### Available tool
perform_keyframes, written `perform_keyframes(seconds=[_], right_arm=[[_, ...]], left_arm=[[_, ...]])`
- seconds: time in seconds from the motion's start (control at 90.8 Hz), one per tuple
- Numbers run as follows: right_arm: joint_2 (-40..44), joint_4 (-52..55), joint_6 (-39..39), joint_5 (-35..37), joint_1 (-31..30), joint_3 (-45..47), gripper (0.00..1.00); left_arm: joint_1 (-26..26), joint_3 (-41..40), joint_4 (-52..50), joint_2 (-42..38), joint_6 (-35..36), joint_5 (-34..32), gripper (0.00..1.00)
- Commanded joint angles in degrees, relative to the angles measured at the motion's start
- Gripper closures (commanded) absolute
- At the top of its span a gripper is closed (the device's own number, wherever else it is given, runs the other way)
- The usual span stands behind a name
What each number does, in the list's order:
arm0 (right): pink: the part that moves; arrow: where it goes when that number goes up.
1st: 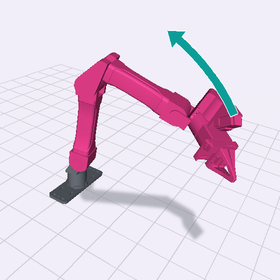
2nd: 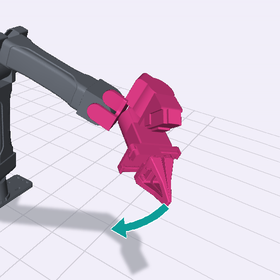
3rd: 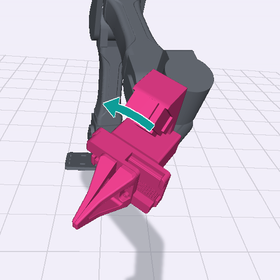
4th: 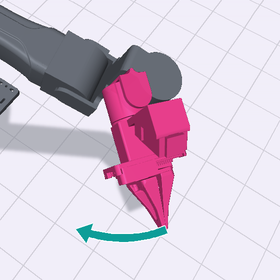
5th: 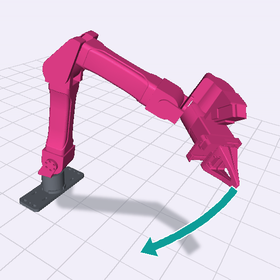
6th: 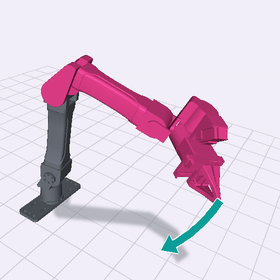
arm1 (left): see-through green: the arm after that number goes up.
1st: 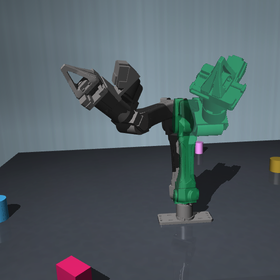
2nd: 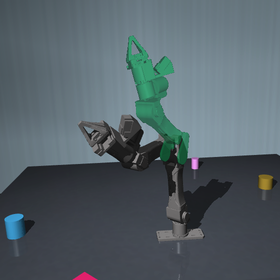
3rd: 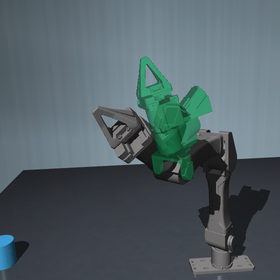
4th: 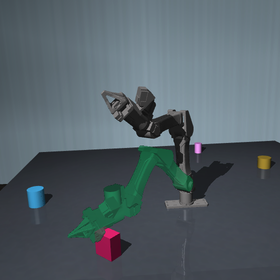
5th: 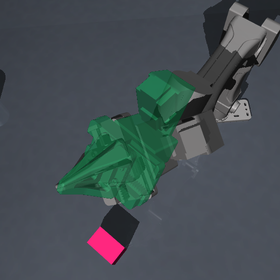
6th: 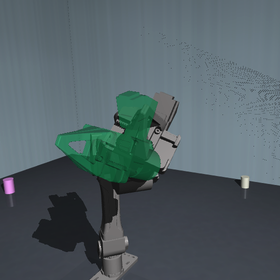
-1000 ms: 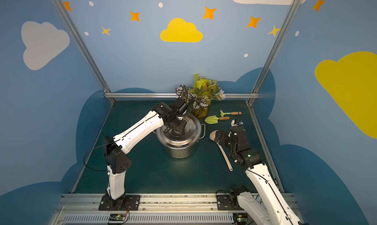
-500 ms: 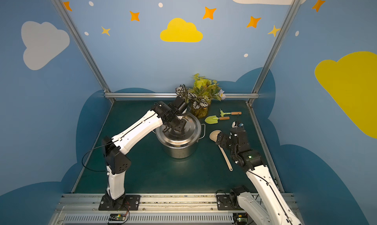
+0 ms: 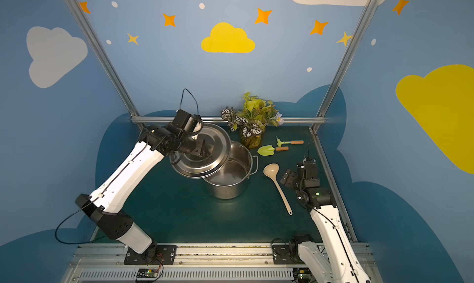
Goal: Stir the soup with a spoon
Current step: Pick up the lid from the pan, then place the lid at the center of the board.
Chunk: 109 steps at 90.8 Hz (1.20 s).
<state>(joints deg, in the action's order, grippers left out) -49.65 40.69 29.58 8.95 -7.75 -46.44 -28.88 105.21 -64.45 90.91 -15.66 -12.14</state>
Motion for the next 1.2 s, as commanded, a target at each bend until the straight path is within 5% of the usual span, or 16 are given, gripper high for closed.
perform_keyframes(seconds=[0.0, 0.176, 0.407, 0.87, 1.189], right_arm=[[-1.2, 1.4, 0.3, -1.3, 1.2, 1.9, 0.11], [-3.5, 0.9, 0.9, -1.1, 2.1, 3.2, 0.11], [-7.5, 0.7, 1.6, -1.3, 2.5, 3.5, 0.11], [-18.7, 1.0, -1.9, -5.5, 2.7, 3.4, 0.12], [-30.5, -0.5, -5.1, -10.0, 2.8, 1.1, 0.23]], left_arm=[[7.1, -7.8, 4.4, -5.4, -0.2, 1.8, 0.96], [20.6, -20.6, 10.2, -11.2, -1.9, 4.7, 0.97], [30.0, -34.8, 19.2, -11.2, -4.3, 6.5, 0.97], [35.3, -44.1, 27.9, 0.7, -4.2, 2.4, 0.81], [35.3, -46.2, 29.1, 3.6, -3.3, 2.4, 0.43]])
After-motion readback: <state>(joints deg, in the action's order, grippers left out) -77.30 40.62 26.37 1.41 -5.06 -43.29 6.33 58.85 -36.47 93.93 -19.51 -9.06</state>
